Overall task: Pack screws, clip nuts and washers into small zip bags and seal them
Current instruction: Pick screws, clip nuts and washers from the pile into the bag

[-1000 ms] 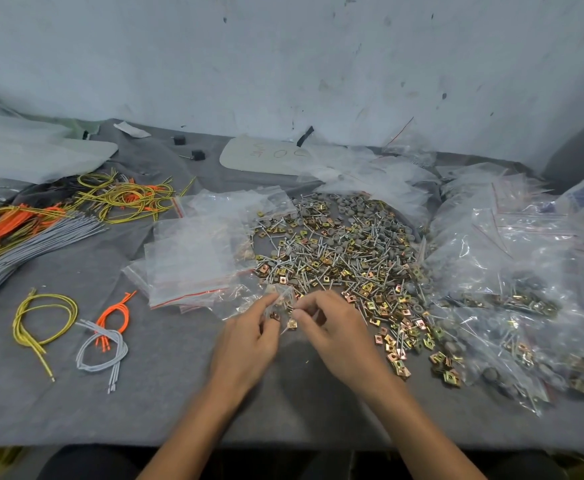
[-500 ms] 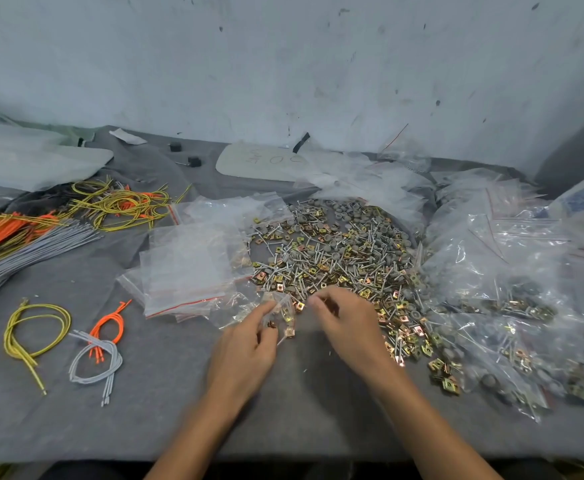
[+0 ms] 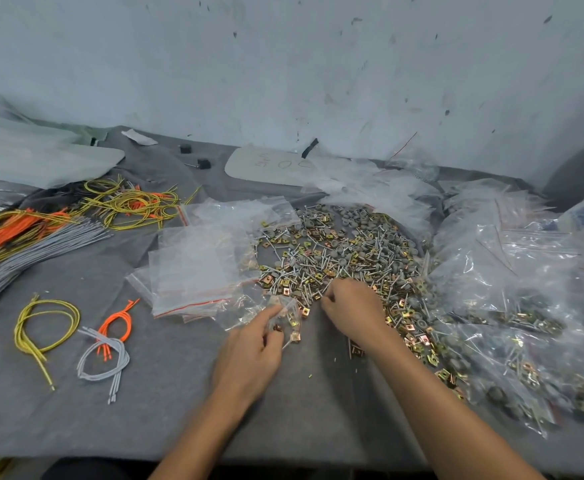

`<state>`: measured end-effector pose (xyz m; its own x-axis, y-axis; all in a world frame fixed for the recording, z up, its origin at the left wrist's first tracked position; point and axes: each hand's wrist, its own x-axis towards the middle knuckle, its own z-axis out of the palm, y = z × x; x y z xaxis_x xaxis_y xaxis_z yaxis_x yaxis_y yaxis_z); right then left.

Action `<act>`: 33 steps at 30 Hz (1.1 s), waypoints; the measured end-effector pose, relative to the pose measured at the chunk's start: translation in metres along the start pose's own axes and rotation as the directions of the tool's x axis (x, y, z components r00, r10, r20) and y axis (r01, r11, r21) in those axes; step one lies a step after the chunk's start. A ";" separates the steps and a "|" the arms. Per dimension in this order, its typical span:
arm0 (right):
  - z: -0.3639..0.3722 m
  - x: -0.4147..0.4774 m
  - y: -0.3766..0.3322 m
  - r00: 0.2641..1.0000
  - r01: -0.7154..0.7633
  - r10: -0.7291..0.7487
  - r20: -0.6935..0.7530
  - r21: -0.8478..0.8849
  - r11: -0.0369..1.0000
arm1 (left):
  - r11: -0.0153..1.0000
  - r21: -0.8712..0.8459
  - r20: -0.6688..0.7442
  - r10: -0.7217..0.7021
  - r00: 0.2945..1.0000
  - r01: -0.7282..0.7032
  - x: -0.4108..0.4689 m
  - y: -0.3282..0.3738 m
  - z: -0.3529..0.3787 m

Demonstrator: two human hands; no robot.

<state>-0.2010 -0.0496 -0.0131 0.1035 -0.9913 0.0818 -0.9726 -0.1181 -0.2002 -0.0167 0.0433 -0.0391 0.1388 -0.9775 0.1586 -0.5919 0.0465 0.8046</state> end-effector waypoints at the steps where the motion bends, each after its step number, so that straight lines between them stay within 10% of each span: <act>1: -0.002 -0.002 -0.001 1.000 0.009 -0.009 0.007 0.005 1.000 | 1.000 -0.004 0.003 0.002 1.000 -0.002 0.000 0.000 0.000; 9: -0.029 -0.067 -0.015 0.999 0.014 -0.032 0.023 0.554 0.832 | 0.999 0.021 0.017 0.029 0.999 -0.030 0.000 0.000 0.000; 17: -0.017 -0.078 -0.049 0.975 0.222 -0.223 -0.012 0.183 0.958 | 1.000 -0.007 0.022 0.014 1.000 -0.014 -0.001 -0.001 0.000; 21: -0.010 -0.084 -0.050 0.957 0.287 -0.255 -0.136 0.345 0.894 | 0.999 -0.032 -0.009 0.012 1.000 -0.012 0.000 -0.002 0.001; 25: -0.017 -0.083 -0.022 0.983 0.176 -0.135 -0.121 0.459 0.871 | 0.999 -0.028 -0.004 0.021 1.000 -0.022 -0.001 -0.001 0.000; 33: -0.023 -0.061 0.027 0.999 -0.039 0.039 0.033 -0.025 0.999 | 0.999 -0.035 0.009 0.007 1.000 -0.006 -0.001 -0.004 0.001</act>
<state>-0.2379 0.0087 -0.0009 0.0719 -0.9965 0.0419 -0.9808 -0.0783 -0.1784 -0.0151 0.0439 -0.0435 0.1277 -0.9790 0.1588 -0.5649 0.0598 0.8230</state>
